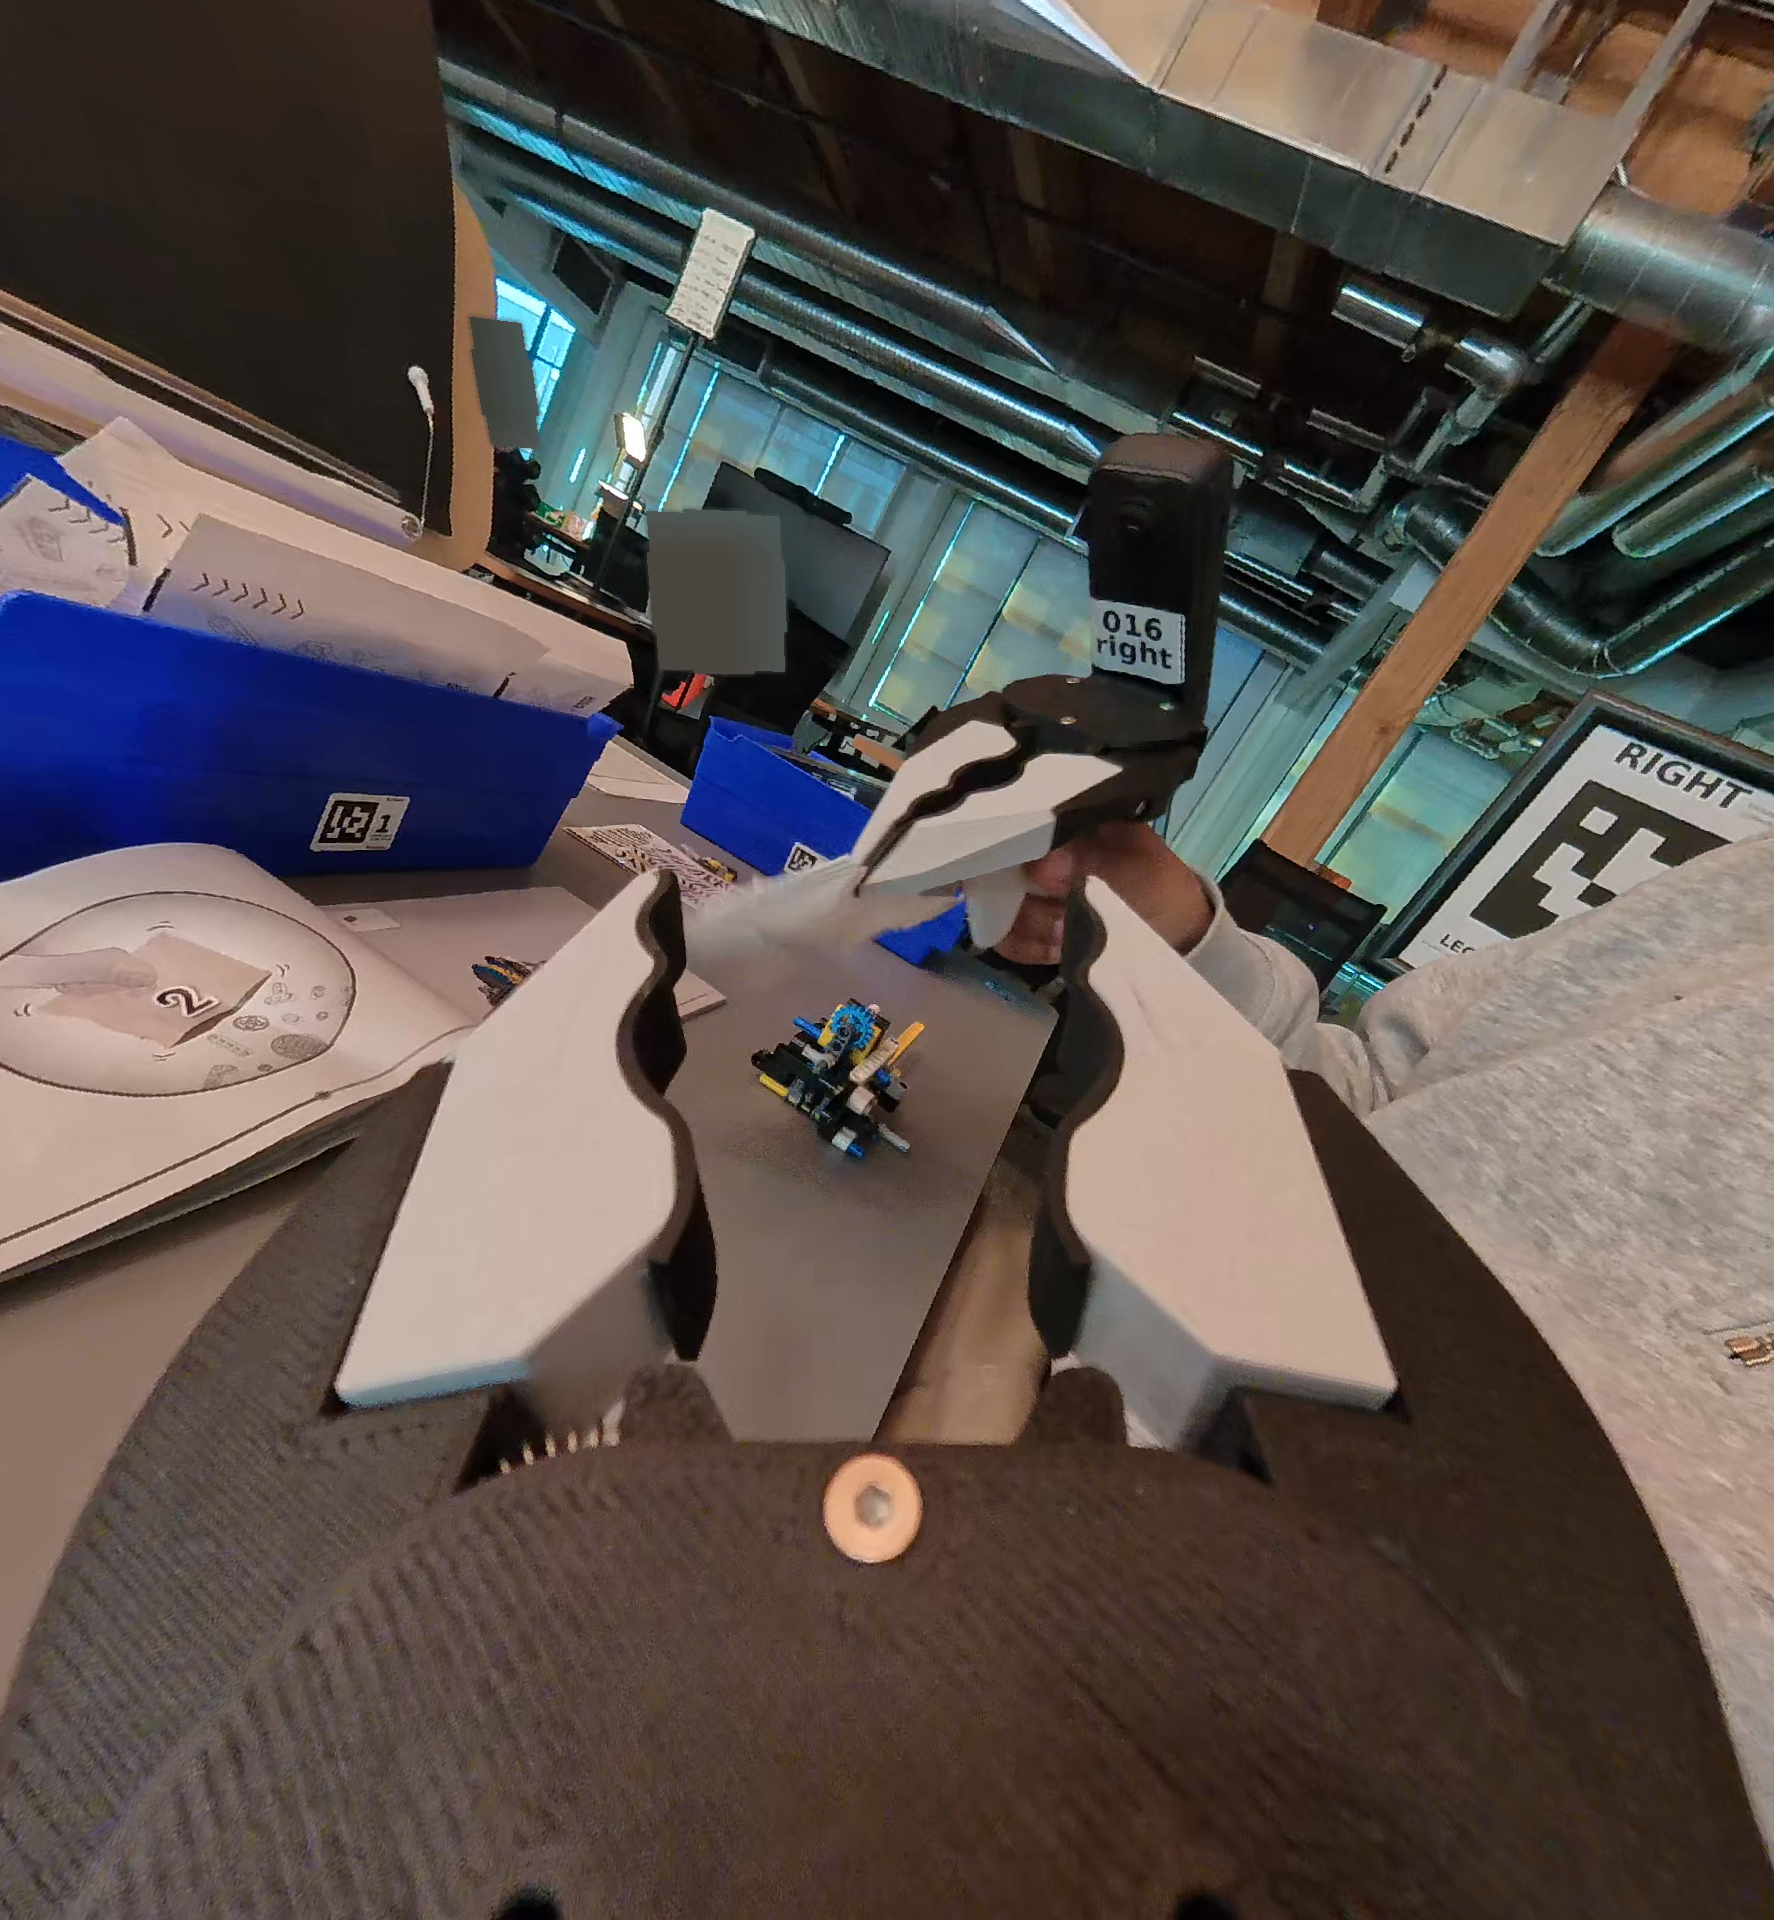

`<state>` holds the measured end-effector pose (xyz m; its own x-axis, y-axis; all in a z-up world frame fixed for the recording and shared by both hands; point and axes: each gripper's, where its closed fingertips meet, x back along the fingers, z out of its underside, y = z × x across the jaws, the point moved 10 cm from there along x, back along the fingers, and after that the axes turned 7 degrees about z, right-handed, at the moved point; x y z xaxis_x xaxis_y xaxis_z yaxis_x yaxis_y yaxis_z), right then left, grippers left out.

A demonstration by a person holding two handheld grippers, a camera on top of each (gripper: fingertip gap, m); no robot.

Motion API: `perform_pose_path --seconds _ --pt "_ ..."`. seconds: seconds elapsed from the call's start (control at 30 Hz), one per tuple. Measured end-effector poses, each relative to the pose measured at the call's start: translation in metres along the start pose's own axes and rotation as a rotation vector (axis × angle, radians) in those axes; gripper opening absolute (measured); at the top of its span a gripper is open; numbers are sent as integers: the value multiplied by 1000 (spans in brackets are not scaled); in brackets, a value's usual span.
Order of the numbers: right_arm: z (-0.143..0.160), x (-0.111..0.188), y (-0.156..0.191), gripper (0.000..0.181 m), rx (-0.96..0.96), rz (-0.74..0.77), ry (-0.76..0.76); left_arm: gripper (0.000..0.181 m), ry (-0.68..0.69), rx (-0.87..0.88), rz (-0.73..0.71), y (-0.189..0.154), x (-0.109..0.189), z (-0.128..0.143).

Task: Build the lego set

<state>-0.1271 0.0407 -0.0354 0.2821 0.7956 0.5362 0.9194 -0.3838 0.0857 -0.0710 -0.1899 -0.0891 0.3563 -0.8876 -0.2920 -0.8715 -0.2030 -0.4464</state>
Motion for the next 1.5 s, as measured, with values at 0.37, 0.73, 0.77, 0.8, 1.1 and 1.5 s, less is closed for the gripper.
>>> perform_pose_path --seconds 0.37,0.73,0.77,0.8,1.1,1.5 --pt "-2 -3 17 0 -194 -390 -59 72 134 22 106 -7 -22 19" --pt "0 -6 14 22 -253 -446 -118 11 121 53 192 -11 -24 21" --pt "1 -6 14 21 -247 -439 -105 11 102 74 206 -10 -23 20" --pt "3 -7 15 12 -237 -436 -94 10 89 92 218 -9 -22 19" --pt "2 -5 20 0 -245 -444 -99 12 73 127 236 -7 -22 20" --pt "-1 -9 27 0 -289 -547 -169 14 108 201 410 -14 -30 29"
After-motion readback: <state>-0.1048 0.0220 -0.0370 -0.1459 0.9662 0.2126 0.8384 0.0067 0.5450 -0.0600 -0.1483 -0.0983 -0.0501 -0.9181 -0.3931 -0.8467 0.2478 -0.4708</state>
